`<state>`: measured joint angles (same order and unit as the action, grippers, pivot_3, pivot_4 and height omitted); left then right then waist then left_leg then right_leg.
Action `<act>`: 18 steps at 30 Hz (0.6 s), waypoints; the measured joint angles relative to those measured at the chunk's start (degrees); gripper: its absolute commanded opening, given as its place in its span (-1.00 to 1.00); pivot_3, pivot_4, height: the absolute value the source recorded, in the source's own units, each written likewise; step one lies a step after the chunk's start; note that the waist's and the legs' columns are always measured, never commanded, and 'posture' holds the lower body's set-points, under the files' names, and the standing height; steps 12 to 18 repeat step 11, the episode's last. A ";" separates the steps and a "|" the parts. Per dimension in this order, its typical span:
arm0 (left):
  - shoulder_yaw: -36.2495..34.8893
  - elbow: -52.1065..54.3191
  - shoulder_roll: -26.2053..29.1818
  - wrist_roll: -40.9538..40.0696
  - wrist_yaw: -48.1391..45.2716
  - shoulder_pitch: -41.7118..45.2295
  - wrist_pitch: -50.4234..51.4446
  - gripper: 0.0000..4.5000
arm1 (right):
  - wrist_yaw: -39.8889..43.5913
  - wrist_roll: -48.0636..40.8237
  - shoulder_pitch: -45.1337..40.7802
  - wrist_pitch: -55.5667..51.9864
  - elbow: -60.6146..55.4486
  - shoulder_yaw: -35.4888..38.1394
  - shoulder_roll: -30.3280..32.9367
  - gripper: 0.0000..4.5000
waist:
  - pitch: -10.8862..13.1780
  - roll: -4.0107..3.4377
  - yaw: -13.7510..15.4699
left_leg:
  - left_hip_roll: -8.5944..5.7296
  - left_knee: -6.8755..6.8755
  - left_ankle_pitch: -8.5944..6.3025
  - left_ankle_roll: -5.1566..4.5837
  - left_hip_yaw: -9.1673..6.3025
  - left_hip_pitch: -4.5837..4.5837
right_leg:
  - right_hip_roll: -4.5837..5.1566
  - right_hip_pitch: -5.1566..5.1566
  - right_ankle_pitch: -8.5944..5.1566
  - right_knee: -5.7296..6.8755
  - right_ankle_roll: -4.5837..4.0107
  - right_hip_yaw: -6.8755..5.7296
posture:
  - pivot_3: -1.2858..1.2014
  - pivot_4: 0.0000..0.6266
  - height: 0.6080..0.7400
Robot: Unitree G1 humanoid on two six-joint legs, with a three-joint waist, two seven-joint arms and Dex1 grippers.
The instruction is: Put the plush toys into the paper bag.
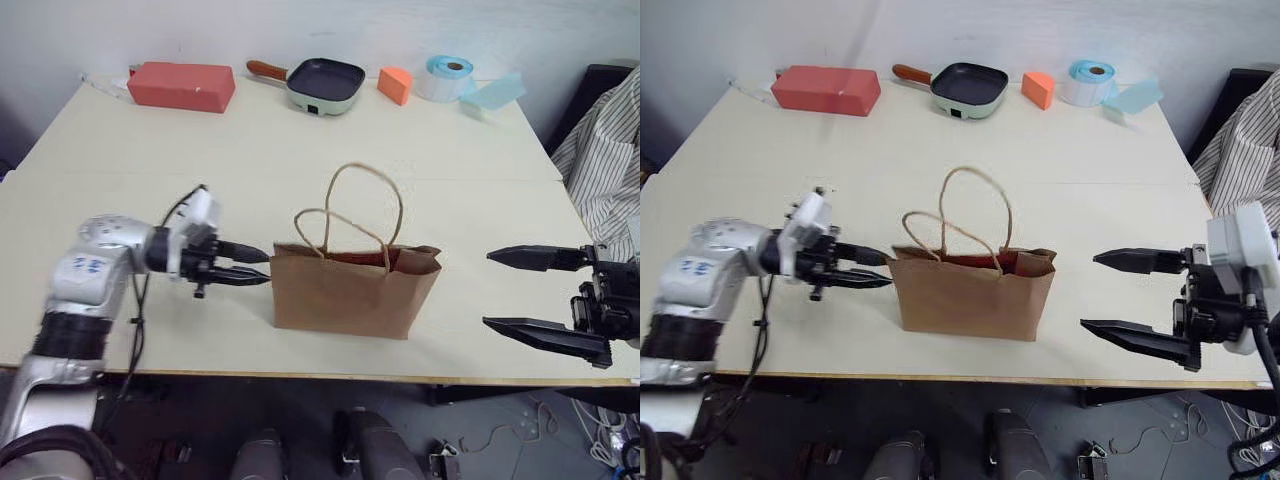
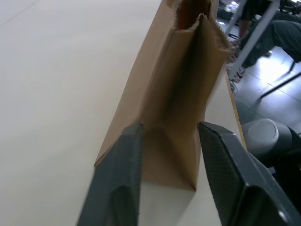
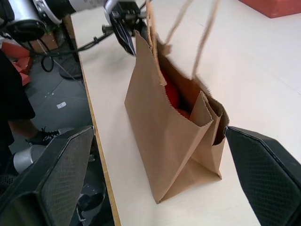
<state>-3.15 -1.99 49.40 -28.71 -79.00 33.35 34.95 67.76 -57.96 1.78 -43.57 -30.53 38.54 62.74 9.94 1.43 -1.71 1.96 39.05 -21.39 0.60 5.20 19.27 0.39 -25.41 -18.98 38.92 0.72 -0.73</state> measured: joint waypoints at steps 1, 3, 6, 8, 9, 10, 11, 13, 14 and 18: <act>-2.79 1.83 2.98 -2.13 0.12 -1.18 3.47 0.37 | 1.26 0.54 -0.63 0.36 1.23 -0.64 0.59 1.00 | 0.01 0.02 -0.11 | 0.00 -0.02 -0.01 -0.01 0.00 0.00 | 0.00 0.00 0.00 -0.01 0.00 0.00 | 0.03 -0.52 1.00; -8.38 4.37 9.56 -5.99 -0.82 -3.85 9.45 0.65 | 3.94 1.78 -1.61 1.24 3.93 -1.92 2.20 1.00 | 0.03 0.04 -0.18 | 0.01 -0.06 -0.02 -0.01 -0.01 -0.01 | 0.00 0.00 0.00 -0.05 0.00 0.00 | 0.03 -0.52 1.00; -16.24 5.75 19.72 -9.83 -5.25 -8.88 15.51 0.99 | 8.44 2.81 -3.89 1.57 8.59 -3.69 5.33 1.00 | 0.07 -0.02 -0.12 | 0.00 -0.06 -0.03 -0.02 0.00 -0.01 | 0.01 -0.01 -0.02 -0.08 -0.03 -0.01 | 0.03 -0.52 1.00; -21.13 5.83 23.94 -11.15 -6.99 -11.05 16.56 0.99 | 11.58 2.88 -6.17 1.67 11.92 -4.86 7.59 1.00 | 0.10 -0.08 -0.01 | -0.03 -0.05 -0.05 -0.06 0.00 -0.02 | 0.04 0.01 -0.03 -0.09 -0.05 -0.02 | 0.03 -0.52 1.00; -22.73 5.69 25.32 -11.41 -7.00 -11.79 16.82 0.99 | 13.03 2.90 -7.33 1.56 13.77 -5.45 8.83 1.00 | 0.12 -0.12 0.10 | -0.05 -0.04 -0.07 -0.09 0.00 -0.02 | 0.07 0.01 -0.03 -0.09 -0.05 -0.02 | 0.03 -0.52 1.00; -24.22 5.52 26.27 -11.60 -7.00 -12.20 16.86 0.99 | 14.72 2.91 -8.58 1.35 15.98 -6.45 10.22 1.00 | 0.13 -0.13 0.21 | -0.07 -0.05 -0.08 -0.11 -0.01 -0.02 | 0.08 0.01 -0.04 -0.10 -0.04 -0.03 | 0.03 -0.52 1.00; -25.16 5.44 26.62 -11.63 -6.99 -12.38 16.66 0.99 | 15.83 3.06 -9.37 1.24 17.48 -7.13 10.93 1.00 | 0.13 -0.13 0.26 | -0.07 -0.05 -0.09 -0.13 -0.01 0.00 | 0.09 0.01 -0.05 -0.11 -0.04 -0.04 | 0.03 -0.52 1.00; -25.16 5.44 26.62 -11.63 -6.99 -12.38 16.66 0.99 | 15.83 3.06 -9.37 1.24 17.48 -7.13 10.93 1.00 | 0.13 -0.13 0.26 | -0.07 -0.05 -0.09 -0.13 -0.01 0.00 | 0.09 0.01 -0.05 -0.11 -0.04 -0.04 | 0.03 -0.52 1.00; -25.16 5.44 26.62 -11.63 -6.99 -12.38 16.66 0.99 | 15.83 3.06 -9.37 1.24 17.48 -7.13 10.93 1.00 | 0.13 -0.13 0.26 | -0.07 -0.05 -0.09 -0.13 -0.01 0.00 | 0.09 0.01 -0.05 -0.11 -0.04 -0.04 | 0.03 -0.52 1.00; -25.16 5.44 26.62 -11.63 -6.99 -12.38 16.66 0.99 | 15.83 3.06 -9.37 1.24 17.48 -7.13 10.93 1.00 | 0.13 -0.13 0.26 | -0.07 -0.05 -0.09 -0.13 -0.01 0.00 | 0.09 0.01 -0.05 -0.11 -0.04 -0.04 | 0.03 -0.52 1.00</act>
